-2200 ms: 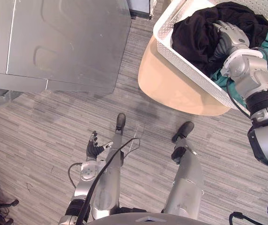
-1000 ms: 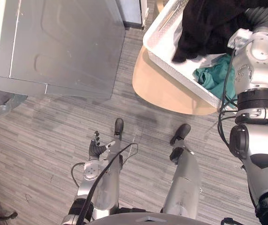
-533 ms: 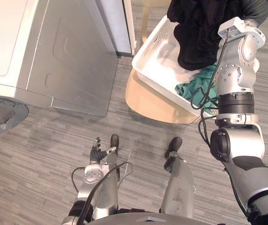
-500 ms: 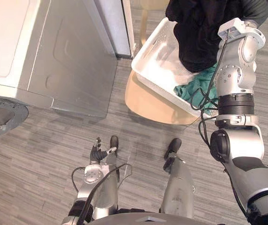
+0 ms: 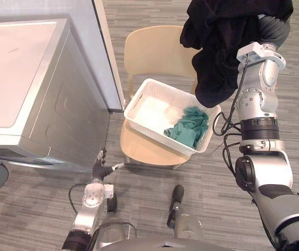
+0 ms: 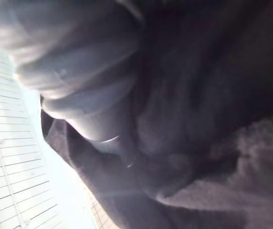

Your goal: Pick up the laundry basket with both hands and put the clothes into the washing machine.

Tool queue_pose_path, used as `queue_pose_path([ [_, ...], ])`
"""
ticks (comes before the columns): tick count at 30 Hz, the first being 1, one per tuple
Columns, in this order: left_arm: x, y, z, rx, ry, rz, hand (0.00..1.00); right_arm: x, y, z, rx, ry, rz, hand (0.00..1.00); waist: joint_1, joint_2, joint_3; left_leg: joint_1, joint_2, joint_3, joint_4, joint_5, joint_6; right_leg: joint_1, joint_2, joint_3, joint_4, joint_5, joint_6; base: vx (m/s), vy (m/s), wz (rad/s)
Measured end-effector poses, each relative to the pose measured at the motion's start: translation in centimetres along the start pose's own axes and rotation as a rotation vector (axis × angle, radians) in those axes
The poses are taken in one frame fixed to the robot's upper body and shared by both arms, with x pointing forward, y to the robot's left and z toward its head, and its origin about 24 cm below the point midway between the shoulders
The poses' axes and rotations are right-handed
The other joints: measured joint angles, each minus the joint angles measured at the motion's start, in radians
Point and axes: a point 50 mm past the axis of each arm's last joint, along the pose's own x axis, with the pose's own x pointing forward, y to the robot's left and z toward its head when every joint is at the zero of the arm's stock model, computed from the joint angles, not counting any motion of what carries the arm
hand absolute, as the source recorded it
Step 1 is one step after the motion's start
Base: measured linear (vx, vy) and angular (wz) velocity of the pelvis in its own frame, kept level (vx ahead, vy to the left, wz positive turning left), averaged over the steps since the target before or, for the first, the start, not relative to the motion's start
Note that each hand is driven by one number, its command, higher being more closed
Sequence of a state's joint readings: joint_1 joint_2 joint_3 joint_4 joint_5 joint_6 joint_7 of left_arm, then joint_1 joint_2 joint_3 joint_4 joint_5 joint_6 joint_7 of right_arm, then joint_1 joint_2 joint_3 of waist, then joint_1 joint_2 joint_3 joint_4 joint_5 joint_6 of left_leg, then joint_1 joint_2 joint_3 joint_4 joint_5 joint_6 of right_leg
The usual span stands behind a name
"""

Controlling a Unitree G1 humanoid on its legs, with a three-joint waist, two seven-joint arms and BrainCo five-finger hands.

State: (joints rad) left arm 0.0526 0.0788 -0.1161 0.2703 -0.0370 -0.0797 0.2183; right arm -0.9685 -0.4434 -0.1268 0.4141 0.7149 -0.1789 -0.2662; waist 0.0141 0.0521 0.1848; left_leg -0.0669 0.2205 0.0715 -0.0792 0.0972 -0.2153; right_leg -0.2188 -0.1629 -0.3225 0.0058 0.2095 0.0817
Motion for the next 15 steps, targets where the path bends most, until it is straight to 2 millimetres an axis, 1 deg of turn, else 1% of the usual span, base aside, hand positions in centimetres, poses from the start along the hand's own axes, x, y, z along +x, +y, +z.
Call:
queue_pose_path([
  [1, 0.0, 0.1, 0.5, -0.005, -0.019, 0.004, 0.0, -0.1, -0.1, -0.2, 0.001, 0.008, 0.001, 1.0, 0.001, 0.0, -0.008, 0.009, 0.002, 0.008, 0.0, -0.004, -0.001, 0.006, 0.004, 0.007, -0.006, 0.002, -0.001, 0.05, 0.034, -0.27],
  [3, 0.2, 0.2, 2.2, -0.023, -0.089, 0.02, 0.0, -0.7, -0.8, -0.9, -0.003, 0.038, -0.012, 1.0, -0.001, 0.0, -0.06, 0.019, 0.005, 0.021, 0.0, -0.015, -0.001, 0.015, 0.012, 0.016, -0.025, 0.008, -0.001, 0.06, 0.03, -0.22],
  [4, 0.3, 0.6, 3.5, -0.037, -0.145, 0.039, 0.0, -0.9, -1.2, -1.2, 0.004, 0.051, -0.021, 1.0, -0.004, -0.001, -0.078, 0.028, 0.006, 0.032, 0.0, -0.02, -0.002, 0.018, 0.015, 0.025, -0.028, 0.009, -0.001, 0.04, 0.021, -0.23],
  [5, 0.6, 1.0, 4.7, -0.047, -0.192, 0.058, 0.0, -1.0, -1.4, -1.4, 0.008, 0.062, -0.025, 1.0, -0.004, -0.001, -0.079, 0.049, 0.007, 0.042, 0.0, -0.024, -0.002, 0.033, 0.019, 0.034, -0.032, 0.009, -0.001, 0.04, 0.023, -0.21],
  [6, 0.9, 1.5, 6.1, -0.056, -0.249, 0.085, 0.0, -1.3, -1.7, -1.9, 0.004, 0.081, -0.029, 1.0, -0.01, 0.0, -0.085, 0.068, 0.008, 0.044, 0.0, -0.029, -0.002, 0.052, 0.021, 0.037, -0.037, 0.009, 0.0, 0.02, 0.017, -0.16],
  [7, 0.9, 1.7, 6.8, -0.059, -0.275, 0.098, 0.0, -1.6, -1.9, -2.1, 0.01, 0.095, -0.029, 1.0, -0.012, 0.0, -0.095, 0.071, 0.009, 0.046, 0.0, -0.033, -0.001, 0.055, 0.023, 0.038, -0.04, 0.009, 0.0, 0.0, 0.02, -0.09],
  [9, 1.5, 2.2, 9.5, -0.063, -0.379, 0.124, 0.0, -2.5, -2.8, -3.0, -0.001, 0.132, -0.025, 1.0, -0.016, -0.007, -0.123, 0.081, 0.009, 0.06, 0.0, -0.04, -0.002, 0.064, 0.027, 0.047, -0.055, 0.013, 0.002, -0.01, 0.023, -0.12],
  [10, 1.6, 2.2, 10.1, -0.067, -0.405, 0.129, 0.0, -2.7, -3.0, -3.2, 0.0, 0.141, -0.026, 1.0, -0.017, -0.007, -0.123, 0.086, 0.01, 0.064, 0.0, -0.043, -0.001, 0.068, 0.028, 0.052, -0.058, 0.013, 0.003, -0.01, 0.018, -0.13],
  [12, 1.6, 2.0, 12.9, -0.088, -0.512, 0.132, 0.0, -3.8, -3.4, -3.5, 0.014, 0.171, -0.012, 1.0, -0.018, -0.006, -0.124, 0.101, 0.008, 0.073, 0.0, -0.048, 0.0, 0.078, 0.029, 0.059, -0.065, 0.012, 0.005, -0.02, 0.01, -0.11],
  [14, 1.6, 1.8, 14.6, -0.106, -0.58, 0.132, 0.0, -4.2, -3.3, -3.7, 0.016, 0.182, 0.006, 1.0, -0.022, -0.005, -0.125, 0.105, 0.008, 0.081, 0.0, -0.049, -0.001, 0.078, 0.03, 0.063, -0.066, 0.013, 0.004, -0.02, 0.006, -0.11],
  [15, 1.7, 1.4, 16.1, -0.117, -0.633, 0.117, 0.0, -4.5, -3.1, -3.7, 0.016, 0.191, 0.031, 1.0, -0.026, -0.003, -0.126, 0.108, 0.007, 0.089, 0.0, -0.049, -0.002, 0.077, 0.03, 0.065, -0.068, 0.014, 0.004, -0.02, 0.005, -0.11],
])
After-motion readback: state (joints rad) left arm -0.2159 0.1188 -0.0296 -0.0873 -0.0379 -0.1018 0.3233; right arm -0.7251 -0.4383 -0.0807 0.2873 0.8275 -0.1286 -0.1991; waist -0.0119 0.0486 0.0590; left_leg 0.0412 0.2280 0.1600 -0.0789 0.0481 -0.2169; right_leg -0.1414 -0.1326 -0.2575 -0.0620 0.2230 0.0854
